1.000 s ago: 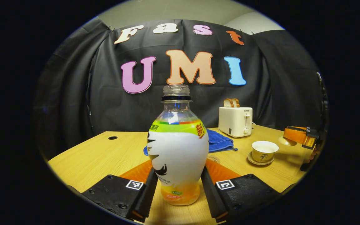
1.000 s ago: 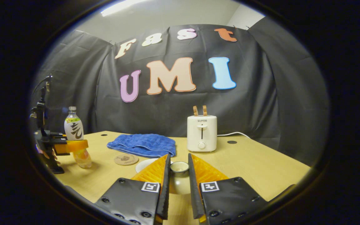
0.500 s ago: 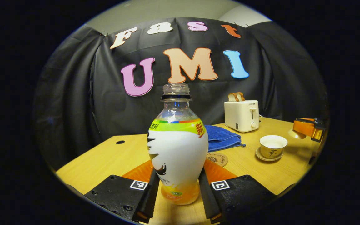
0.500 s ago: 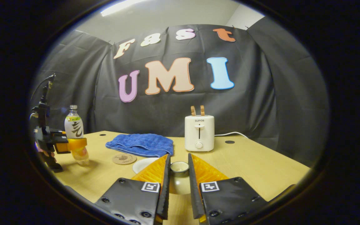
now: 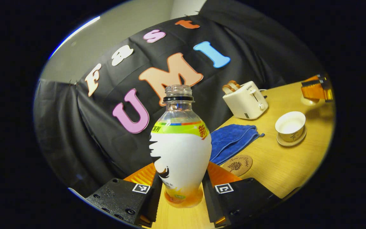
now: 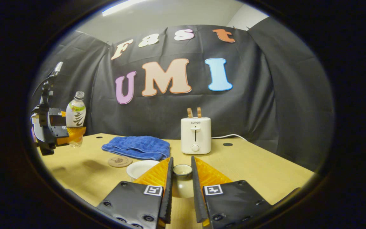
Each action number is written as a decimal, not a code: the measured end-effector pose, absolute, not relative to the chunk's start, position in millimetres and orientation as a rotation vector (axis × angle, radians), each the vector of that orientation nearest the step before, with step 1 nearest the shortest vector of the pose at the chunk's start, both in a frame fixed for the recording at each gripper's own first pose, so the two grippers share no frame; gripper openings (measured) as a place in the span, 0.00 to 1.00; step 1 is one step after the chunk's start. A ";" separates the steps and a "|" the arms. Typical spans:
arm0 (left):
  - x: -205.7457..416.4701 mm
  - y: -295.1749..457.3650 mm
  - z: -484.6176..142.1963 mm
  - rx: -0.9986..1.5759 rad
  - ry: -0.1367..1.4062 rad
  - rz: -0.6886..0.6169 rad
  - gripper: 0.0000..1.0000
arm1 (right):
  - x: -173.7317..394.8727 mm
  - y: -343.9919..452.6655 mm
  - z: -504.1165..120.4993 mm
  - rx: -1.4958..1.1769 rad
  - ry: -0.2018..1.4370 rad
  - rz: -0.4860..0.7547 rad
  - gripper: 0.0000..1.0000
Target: Open the teacup lid with one hand, grasp the water bottle and pour water into the teacup with the other hand; after pouring, place the water bottle on the coaster and then close the teacup lid.
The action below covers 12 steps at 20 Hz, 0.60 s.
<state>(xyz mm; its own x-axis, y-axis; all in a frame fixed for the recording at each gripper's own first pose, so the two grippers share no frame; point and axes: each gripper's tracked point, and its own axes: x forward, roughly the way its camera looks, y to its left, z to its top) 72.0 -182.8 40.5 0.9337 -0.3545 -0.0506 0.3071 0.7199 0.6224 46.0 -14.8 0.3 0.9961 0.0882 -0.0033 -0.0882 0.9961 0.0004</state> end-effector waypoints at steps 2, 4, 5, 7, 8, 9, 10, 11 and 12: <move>67.9 -195.1 32.2 0.750 -0.067 -0.397 0.59 | 48.2 -17.3 0.9 0.000 0.003 0.084 0.32; 70.2 -205.7 22.9 0.830 -0.054 -0.422 0.58 | 48.1 -21.1 1.0 0.000 0.004 0.079 0.32; 70.2 -210.3 18.4 0.871 -0.053 -0.432 0.58 | 48.4 -22.6 1.2 0.000 0.004 0.076 0.32; 73.5 -218.4 10.3 0.956 -0.055 -0.442 0.58 | 48.1 -23.8 1.1 0.000 0.003 0.073 0.32; 74.1 -222.6 8.4 1.000 -0.060 -0.447 0.58 | 48.5 -24.5 1.4 0.000 0.003 0.072 0.32; 75.5 -226.0 5.4 1.044 -0.064 -0.452 0.58 | 48.6 -24.6 1.4 0.000 0.003 0.071 0.32; 76.3 -230.0 2.6 1.081 -0.069 -0.459 0.58 | 48.8 -24.8 0.9 0.000 0.004 0.072 0.32; 78.1 -232.6 -0.6 1.108 -0.069 -0.470 0.58 | 49.3 -24.9 1.3 0.000 0.004 0.072 0.32; 77.7 -236.0 -4.4 1.126 -0.068 -0.484 0.58 | 49.5 -25.0 1.5 0.000 0.004 0.072 0.32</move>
